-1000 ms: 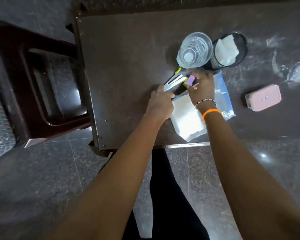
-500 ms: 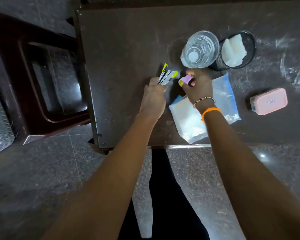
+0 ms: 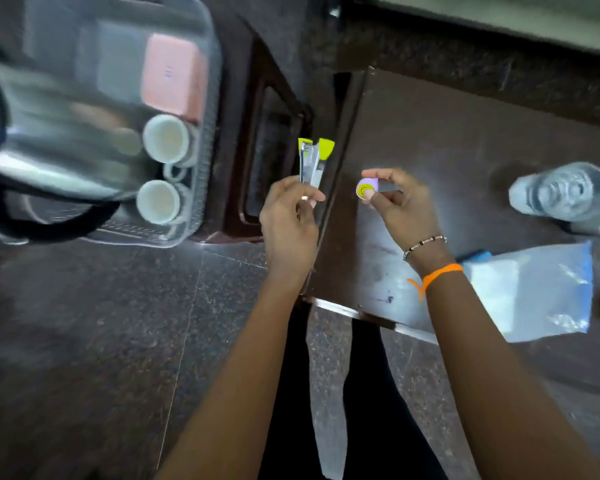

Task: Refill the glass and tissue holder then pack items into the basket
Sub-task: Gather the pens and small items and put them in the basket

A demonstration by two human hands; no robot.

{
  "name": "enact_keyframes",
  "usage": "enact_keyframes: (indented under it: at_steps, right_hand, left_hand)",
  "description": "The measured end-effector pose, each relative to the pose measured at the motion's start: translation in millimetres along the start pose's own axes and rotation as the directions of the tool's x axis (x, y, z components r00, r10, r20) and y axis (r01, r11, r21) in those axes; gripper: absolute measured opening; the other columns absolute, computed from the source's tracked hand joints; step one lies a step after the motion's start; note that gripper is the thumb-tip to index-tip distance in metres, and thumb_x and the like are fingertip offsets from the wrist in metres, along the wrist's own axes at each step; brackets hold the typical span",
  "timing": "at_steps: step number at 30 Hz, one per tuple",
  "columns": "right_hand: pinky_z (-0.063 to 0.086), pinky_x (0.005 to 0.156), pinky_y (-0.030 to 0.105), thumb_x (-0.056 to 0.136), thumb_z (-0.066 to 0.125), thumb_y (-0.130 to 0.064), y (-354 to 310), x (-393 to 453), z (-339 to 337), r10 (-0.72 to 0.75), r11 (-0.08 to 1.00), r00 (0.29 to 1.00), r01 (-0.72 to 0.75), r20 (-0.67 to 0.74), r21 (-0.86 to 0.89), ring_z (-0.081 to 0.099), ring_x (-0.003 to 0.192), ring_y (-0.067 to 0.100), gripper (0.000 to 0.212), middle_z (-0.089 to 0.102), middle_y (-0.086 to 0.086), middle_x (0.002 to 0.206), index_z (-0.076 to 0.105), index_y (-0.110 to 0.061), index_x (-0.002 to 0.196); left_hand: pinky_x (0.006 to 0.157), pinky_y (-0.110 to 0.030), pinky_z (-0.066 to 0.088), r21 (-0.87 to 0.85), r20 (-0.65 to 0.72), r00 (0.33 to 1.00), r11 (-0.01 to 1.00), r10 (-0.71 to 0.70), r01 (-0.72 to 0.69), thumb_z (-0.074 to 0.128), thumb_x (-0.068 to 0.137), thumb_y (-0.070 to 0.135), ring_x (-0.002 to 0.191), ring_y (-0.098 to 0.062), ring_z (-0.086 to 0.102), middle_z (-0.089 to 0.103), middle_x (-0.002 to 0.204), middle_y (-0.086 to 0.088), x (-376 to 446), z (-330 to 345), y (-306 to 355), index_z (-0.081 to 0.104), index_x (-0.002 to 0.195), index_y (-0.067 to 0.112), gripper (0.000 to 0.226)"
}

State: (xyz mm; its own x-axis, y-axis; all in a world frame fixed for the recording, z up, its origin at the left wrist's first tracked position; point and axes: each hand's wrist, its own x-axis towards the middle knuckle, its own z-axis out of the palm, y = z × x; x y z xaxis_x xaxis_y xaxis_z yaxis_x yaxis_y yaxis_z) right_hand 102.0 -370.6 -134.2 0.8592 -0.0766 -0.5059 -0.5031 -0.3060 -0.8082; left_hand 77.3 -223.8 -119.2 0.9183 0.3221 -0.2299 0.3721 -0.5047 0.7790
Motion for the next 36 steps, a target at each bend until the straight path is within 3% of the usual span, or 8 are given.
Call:
enact_keyframes:
  at_steps: [3, 5, 10, 15, 20, 24, 31, 36]
  right_hand:
    - [0.052, 0.080, 0.038, 0.082, 0.057, 0.001, -47.1, 1.9, 43.6, -0.061, 0.997, 0.993, 0.055, 0.105, 0.061, 0.060, 0.076, 0.020, 0.030, 0.066, 0.001, 0.092, 0.064, -0.025, 0.094]
    - [0.052, 0.083, 0.042, 0.081, 0.056, 0.003, -76.1, 5.0, 73.6, -0.112, 0.991, 0.981, 0.099, 0.157, 0.086, 0.059, 0.078, 0.022, 0.034, 0.064, -0.005, 0.087, 0.063, -0.028, 0.090]
    - [0.050, 0.080, 0.038, 0.077, 0.061, -0.001, -128.7, 16.7, 138.6, -0.203, 0.977, 0.954, 0.183, 0.219, 0.105, 0.055, 0.078, 0.021, 0.032, 0.064, 0.002, 0.089, 0.063, -0.032, 0.087]
    - [0.048, 0.073, 0.022, 0.078, 0.061, -0.002, -141.7, 35.5, 169.9, -0.231, 0.971, 0.960, 0.238, 0.161, -0.021, 0.059, 0.077, 0.018, 0.026, 0.065, 0.004, 0.089, 0.064, -0.022, 0.093]
    - [0.051, 0.073, 0.024, 0.078, 0.061, -0.005, -160.5, 62.5, 169.2, -0.285, 0.950, 0.957, 0.289, 0.046, -0.120, 0.058, 0.070, 0.007, 0.023, 0.065, 0.000, 0.090, 0.067, -0.014, 0.098]
    - [0.043, 0.065, 0.006, 0.078, 0.064, -0.014, -183.0, 98.7, 181.2, -0.290, 0.944, 0.957, 0.283, -0.021, -0.172, 0.053, 0.053, -0.013, 0.020, 0.064, -0.003, 0.086, 0.068, -0.012, 0.098]
    - [0.034, 0.058, 0.008, 0.079, 0.064, -0.036, -197.2, 147.1, 203.9, -0.132, 0.943, 0.988, 0.100, -0.081, -0.317, 0.054, 0.075, 0.010, 0.033, 0.061, 0.003, 0.081, 0.070, -0.011, 0.099]
    - [0.045, 0.086, 0.025, 0.086, 0.056, -0.032, -193.9, 131.5, 188.6, -0.116, 0.947, 0.984, 0.069, -0.133, -0.313, 0.065, 0.091, 0.020, 0.029, 0.073, 0.015, 0.100, 0.071, -0.010, 0.096]
  left_hand:
    - [0.083, 0.000, 0.037, 0.034, -0.131, 0.991, 0.999, 0.021, -0.017, 0.051, 0.078, -0.008, 0.097, 0.006, 0.049, 0.058, 0.109, -0.006, 21.6, -63.2, -1.0, 0.074, 0.088, 0.012, 0.032]
    - [0.088, -0.011, 0.039, 0.057, -0.207, 0.978, 0.998, 0.022, -0.011, 0.048, 0.076, -0.009, 0.104, -0.008, 0.054, 0.058, 0.114, -0.012, 39.3, -102.4, 0.1, 0.073, 0.093, 0.012, 0.037]
    - [0.103, -0.034, 0.033, 0.157, -0.205, 0.975, 0.981, -0.084, 0.117, 0.039, 0.078, -0.001, 0.119, -0.035, 0.047, 0.046, 0.128, -0.021, 100.3, -163.9, 0.7, 0.065, 0.114, 0.009, 0.046]
    - [0.104, -0.040, 0.032, 0.382, -0.057, 0.944, 0.866, -0.326, 0.322, 0.047, 0.086, 0.008, 0.127, -0.035, 0.036, 0.024, 0.148, -0.013, 156.7, -159.2, 18.7, 0.055, 0.121, 0.006, 0.036]
    - [0.105, -0.038, 0.030, 0.424, 0.007, 0.931, 0.844, -0.366, 0.329, 0.040, 0.092, 0.009, 0.132, -0.030, 0.031, 0.039, 0.141, -0.014, 206.8, -157.2, 6.9, 0.052, 0.123, 0.007, 0.033]
    - [0.107, -0.036, 0.027, 0.423, 0.106, 0.911, 0.847, -0.398, 0.320, 0.035, 0.095, 0.008, 0.135, -0.029, 0.029, 0.045, 0.139, -0.014, 223.2, -158.0, -5.0, 0.048, 0.128, 0.005, 0.036]
    - [0.106, -0.033, 0.033, 0.334, 0.101, 0.874, 0.844, -0.475, 0.420, 0.037, 0.096, 0.013, 0.134, -0.029, 0.037, 0.045, 0.141, -0.016, 232.7, -152.9, -13.0, 0.046, 0.130, 0.004, 0.037]
    - [0.095, -0.034, 0.041, 0.109, -0.052, 0.929, 0.922, -0.367, 0.371, 0.042, 0.091, 0.010, 0.119, -0.032, 0.052, 0.054, 0.128, -0.019, 222.1, -154.1, -6.1, 0.058, 0.114, -0.001, 0.030]
